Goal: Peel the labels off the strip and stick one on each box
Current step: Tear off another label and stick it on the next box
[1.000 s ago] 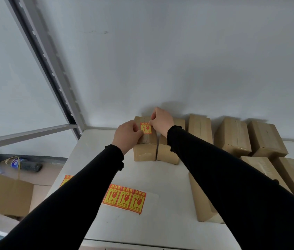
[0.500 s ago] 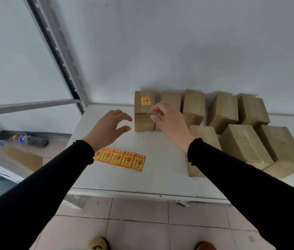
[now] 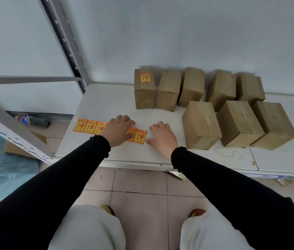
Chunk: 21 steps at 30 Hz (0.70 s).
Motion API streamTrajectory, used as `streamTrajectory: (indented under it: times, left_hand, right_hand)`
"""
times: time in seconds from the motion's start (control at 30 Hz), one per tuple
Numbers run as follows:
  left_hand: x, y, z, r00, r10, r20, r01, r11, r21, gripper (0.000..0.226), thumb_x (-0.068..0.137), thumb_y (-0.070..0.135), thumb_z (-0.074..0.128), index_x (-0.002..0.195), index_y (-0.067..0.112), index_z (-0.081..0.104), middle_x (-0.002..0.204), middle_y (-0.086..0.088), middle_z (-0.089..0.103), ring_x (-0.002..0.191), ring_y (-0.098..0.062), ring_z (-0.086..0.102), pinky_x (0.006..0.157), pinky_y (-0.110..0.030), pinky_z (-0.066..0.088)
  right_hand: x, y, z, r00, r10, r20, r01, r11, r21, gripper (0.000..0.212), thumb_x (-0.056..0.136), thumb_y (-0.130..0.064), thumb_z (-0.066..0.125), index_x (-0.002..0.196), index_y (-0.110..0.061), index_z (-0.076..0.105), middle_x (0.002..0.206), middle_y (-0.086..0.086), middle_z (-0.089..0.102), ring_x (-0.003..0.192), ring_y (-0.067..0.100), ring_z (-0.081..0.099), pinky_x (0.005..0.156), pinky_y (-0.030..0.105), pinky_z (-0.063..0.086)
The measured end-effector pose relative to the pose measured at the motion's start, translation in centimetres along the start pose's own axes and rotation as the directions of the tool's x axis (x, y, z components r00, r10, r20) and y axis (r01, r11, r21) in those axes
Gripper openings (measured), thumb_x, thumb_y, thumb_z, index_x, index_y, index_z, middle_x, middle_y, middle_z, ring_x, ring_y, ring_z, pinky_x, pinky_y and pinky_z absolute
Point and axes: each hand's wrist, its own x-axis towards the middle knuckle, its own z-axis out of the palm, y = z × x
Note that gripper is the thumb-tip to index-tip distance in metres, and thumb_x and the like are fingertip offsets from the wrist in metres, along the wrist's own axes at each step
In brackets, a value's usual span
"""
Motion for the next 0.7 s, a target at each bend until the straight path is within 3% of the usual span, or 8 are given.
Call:
streamTrajectory:
  times: [0.17,0.23,0.33,0.43,0.53,0.6,0.63,0.7]
  left_hand:
    - [0.3,0.6,-0.7,1.0,-0.022,0.021,0.023,1.0,-0.011,0.035,0.089,0.04,0.068,0.117,0.024,0.053,0.119,0.002,0.055,0.108,-0.021,0.051,0.092,-0.038,0.039]
    - [0.0,0.8,-1.4,0.997,-0.053,0.049,0.059,0.991,-0.121,0.028,0.09,0.035,0.067,0.109,0.023,0.05,0.113,0.003,0.061,0.097,-0.021,0.053,0.092,-0.038,0.034]
    - [-0.3,1.0,-3.3,0.988,-0.106,0.116,0.143,0.915,-0.377,0.023,0.09,0.03,0.069,0.102,0.024,0.051,0.104,0.008,0.067,0.088,-0.02,0.06,0.095,-0.038,0.039]
    - [-0.4,2.1,-6.2,0.982,-0.104,0.159,0.183,0.754,-0.631,0.008,0.094,0.028,0.066,0.102,0.026,0.065,0.095,0.007,0.073,0.087,-0.016,0.069,0.082,-0.034,0.055]
    - [-0.5,4.0,-8.9,0.983,-0.083,0.166,0.178,0.669,-0.721,0.014,0.097,0.032,0.063,0.102,0.023,0.073,0.093,0.006,0.075,0.083,-0.011,0.07,0.073,-0.023,0.05]
    - [-0.5,5.0,-9.9,0.984,-0.072,0.163,0.171,0.632,-0.756,0.017,0.097,0.034,0.062,0.101,0.023,0.074,0.093,0.006,0.077,0.084,-0.013,0.072,0.076,-0.024,0.052]
    - [-0.5,5.5,-10.2,0.985,-0.071,0.159,0.168,0.619,-0.767,0.016,0.097,0.033,0.062,0.1,0.023,0.075,0.094,0.005,0.077,0.085,-0.014,0.073,0.078,-0.026,0.054]
    - [-0.5,6.3,-10.6,0.986,-0.081,0.149,0.167,0.613,-0.773,0.015,0.097,0.032,0.062,0.097,0.023,0.075,0.094,0.004,0.078,0.087,-0.016,0.073,0.082,-0.03,0.055]
  right_hand:
    - [0.0,-0.7,0.0,0.999,0.019,-0.049,-0.014,0.996,0.093,0.021,0.096,-0.023,0.061,0.113,-0.014,0.055,0.115,0.004,0.054,0.108,0.024,0.048,0.084,0.031,0.042]
    - [-0.2,-0.8,-0.7,0.997,0.043,-0.065,-0.031,0.984,0.178,0.003,0.1,-0.018,0.051,0.103,-0.017,0.052,0.101,0.002,0.059,0.096,0.023,0.054,0.071,0.032,0.042]
    - [-0.6,-0.7,-3.1,0.995,0.066,-0.078,-0.037,0.945,0.326,0.005,0.102,-0.019,0.045,0.101,-0.019,0.05,0.093,-0.003,0.061,0.083,0.016,0.057,0.061,0.027,0.041]
    - [-1.0,-0.4,-6.2,0.991,0.078,-0.113,-0.017,0.887,0.461,0.003,0.101,-0.019,0.048,0.102,-0.02,0.051,0.096,-0.003,0.061,0.082,0.01,0.056,0.062,0.022,0.039]
    - [-1.8,0.6,-8.6,0.987,0.095,-0.127,-0.003,0.812,0.584,0.008,0.101,-0.022,0.054,0.109,-0.021,0.051,0.103,-0.002,0.065,0.094,0.013,0.063,0.075,0.025,0.051]
    - [-2.5,1.1,-9.4,0.978,0.14,-0.156,-0.003,0.753,0.658,0.016,0.099,-0.021,0.059,0.113,-0.023,0.05,0.108,-0.005,0.065,0.099,0.011,0.064,0.082,0.025,0.054]
    - [-2.9,1.4,-9.6,0.959,0.16,-0.234,0.02,0.784,0.62,0.02,0.097,-0.021,0.061,0.113,-0.024,0.049,0.109,-0.007,0.062,0.099,0.009,0.061,0.083,0.022,0.052]
    - [-3.4,2.0,-9.9,0.878,0.085,-0.471,0.067,0.952,0.298,0.02,0.093,-0.019,0.064,0.106,-0.023,0.05,0.107,-0.008,0.052,0.097,0.008,0.05,0.083,0.018,0.042]
